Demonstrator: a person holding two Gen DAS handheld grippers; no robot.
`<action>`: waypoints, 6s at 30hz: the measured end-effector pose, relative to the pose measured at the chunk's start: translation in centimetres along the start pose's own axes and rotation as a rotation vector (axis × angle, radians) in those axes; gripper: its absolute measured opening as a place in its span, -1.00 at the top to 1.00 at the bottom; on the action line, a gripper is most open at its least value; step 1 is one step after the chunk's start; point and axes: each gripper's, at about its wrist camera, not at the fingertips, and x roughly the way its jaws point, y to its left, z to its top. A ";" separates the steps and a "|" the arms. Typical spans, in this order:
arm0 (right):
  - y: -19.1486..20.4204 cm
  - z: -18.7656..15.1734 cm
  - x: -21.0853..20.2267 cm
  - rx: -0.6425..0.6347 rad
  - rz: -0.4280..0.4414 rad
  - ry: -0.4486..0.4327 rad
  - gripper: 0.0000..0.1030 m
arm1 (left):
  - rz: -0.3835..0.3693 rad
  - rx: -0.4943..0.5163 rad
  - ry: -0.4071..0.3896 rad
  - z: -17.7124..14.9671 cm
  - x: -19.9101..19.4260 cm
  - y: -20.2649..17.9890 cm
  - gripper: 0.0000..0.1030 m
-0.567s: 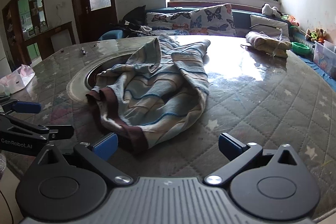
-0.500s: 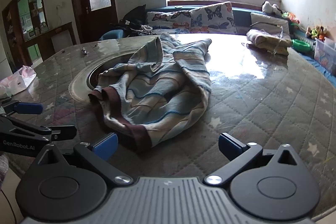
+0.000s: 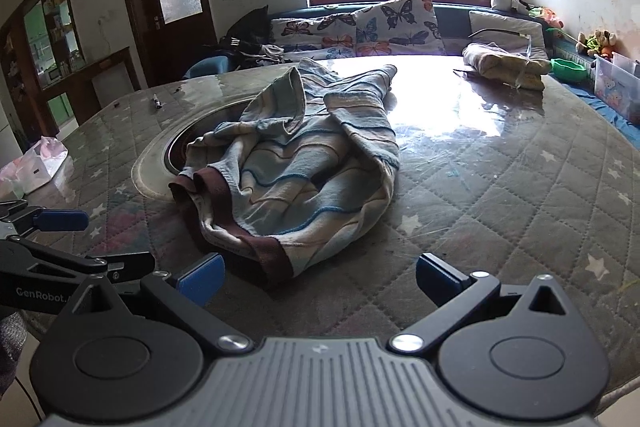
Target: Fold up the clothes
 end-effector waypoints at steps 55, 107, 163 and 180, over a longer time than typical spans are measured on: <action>0.4 1.0 1.4 0.005 0.010 -0.001 -1.00 | -0.003 0.010 0.044 1.5 2.3 -0.3 -1.00; -1.7 5.5 5.7 -0.043 -0.013 0.005 -0.98 | 0.023 0.016 -0.031 7.0 5.9 1.9 -0.99; -6.4 10.1 10.9 -0.008 -0.017 -0.013 0.91 | -0.035 -0.010 -0.126 11.2 10.5 6.1 0.82; -11.2 6.8 5.8 0.144 -0.150 -0.086 0.95 | 0.158 -0.320 -0.128 3.0 1.6 17.8 0.87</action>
